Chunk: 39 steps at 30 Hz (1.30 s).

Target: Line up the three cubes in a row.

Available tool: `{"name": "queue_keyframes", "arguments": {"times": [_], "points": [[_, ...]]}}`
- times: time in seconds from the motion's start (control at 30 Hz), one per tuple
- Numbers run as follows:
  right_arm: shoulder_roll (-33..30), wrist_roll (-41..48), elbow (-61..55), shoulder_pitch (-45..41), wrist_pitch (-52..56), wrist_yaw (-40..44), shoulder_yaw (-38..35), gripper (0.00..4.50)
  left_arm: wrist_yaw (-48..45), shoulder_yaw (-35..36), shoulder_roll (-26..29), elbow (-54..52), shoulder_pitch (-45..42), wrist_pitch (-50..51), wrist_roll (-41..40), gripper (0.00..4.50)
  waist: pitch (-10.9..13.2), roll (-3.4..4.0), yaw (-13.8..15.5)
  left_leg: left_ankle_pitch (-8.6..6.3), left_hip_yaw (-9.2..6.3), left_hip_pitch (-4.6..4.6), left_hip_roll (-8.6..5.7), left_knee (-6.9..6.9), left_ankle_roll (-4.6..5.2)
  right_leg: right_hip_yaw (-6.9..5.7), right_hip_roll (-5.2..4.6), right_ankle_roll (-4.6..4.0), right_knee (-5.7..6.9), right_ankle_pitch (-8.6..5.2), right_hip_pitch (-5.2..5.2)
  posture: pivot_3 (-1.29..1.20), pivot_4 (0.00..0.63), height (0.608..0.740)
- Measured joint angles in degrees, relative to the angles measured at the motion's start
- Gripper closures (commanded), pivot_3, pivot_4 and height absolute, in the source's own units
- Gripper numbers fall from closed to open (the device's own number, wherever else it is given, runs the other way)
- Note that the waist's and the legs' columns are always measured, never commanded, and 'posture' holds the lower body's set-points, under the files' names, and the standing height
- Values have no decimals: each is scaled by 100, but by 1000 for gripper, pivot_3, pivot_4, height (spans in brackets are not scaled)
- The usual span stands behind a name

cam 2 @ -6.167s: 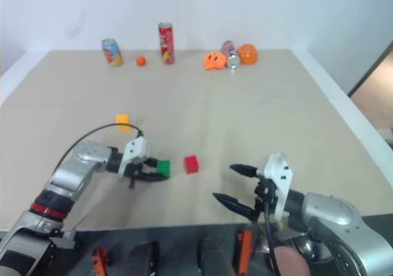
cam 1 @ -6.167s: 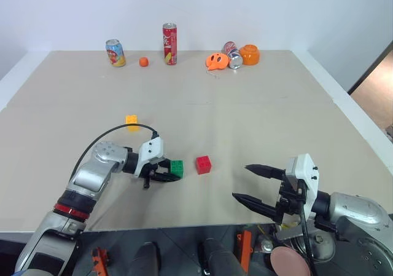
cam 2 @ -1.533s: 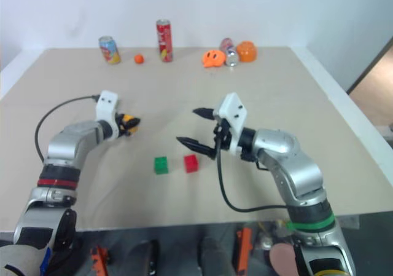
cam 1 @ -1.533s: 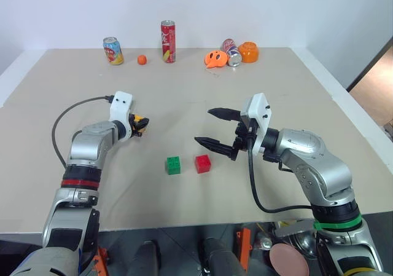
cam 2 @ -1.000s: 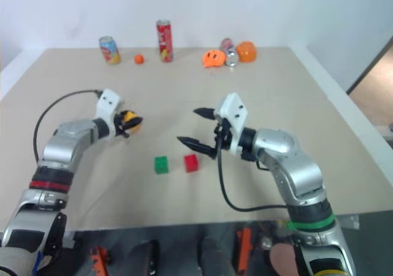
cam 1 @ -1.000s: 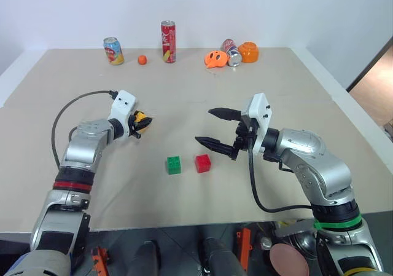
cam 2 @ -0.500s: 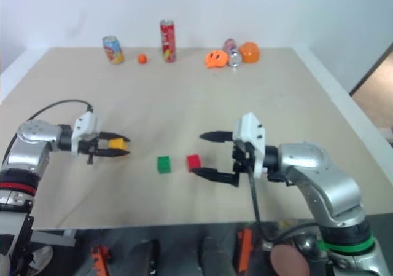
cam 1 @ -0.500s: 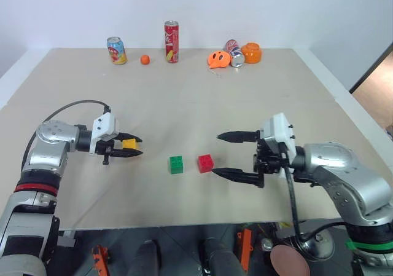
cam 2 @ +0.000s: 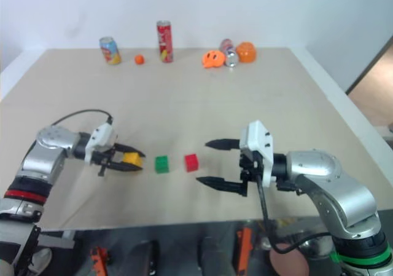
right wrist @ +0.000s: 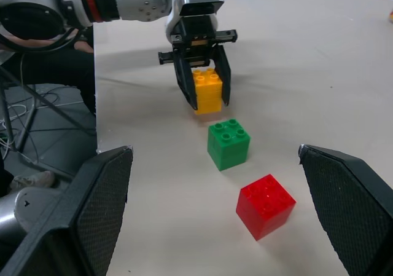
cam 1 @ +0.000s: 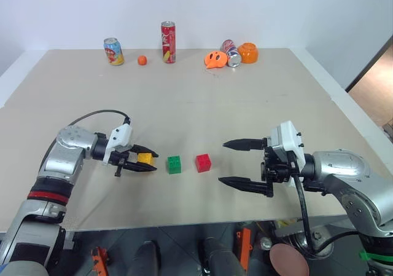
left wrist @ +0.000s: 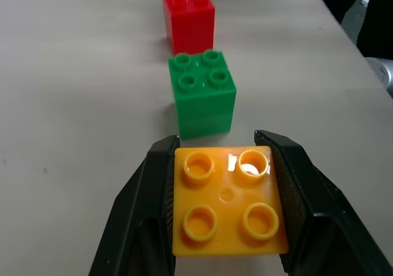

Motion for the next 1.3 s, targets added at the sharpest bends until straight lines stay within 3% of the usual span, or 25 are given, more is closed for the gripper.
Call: {"name": "queue_keyframes", "arguments": {"times": [0.47,1.3], "points": [[-20,16,29,-35,-55,74,25,0,638,-17,269,-1113,610,883,63,3133,0,0,3,0,1,2,1,2,0,0,0,0,-1,0,-1,0,150,740],[-84,-170,203,122,-175,234,41,0,719,-26,245,-661,572,276,208,3133,0,0,8,0,2,3,0,5,0,0,-2,0,-1,0,2,0,150,740]]}}
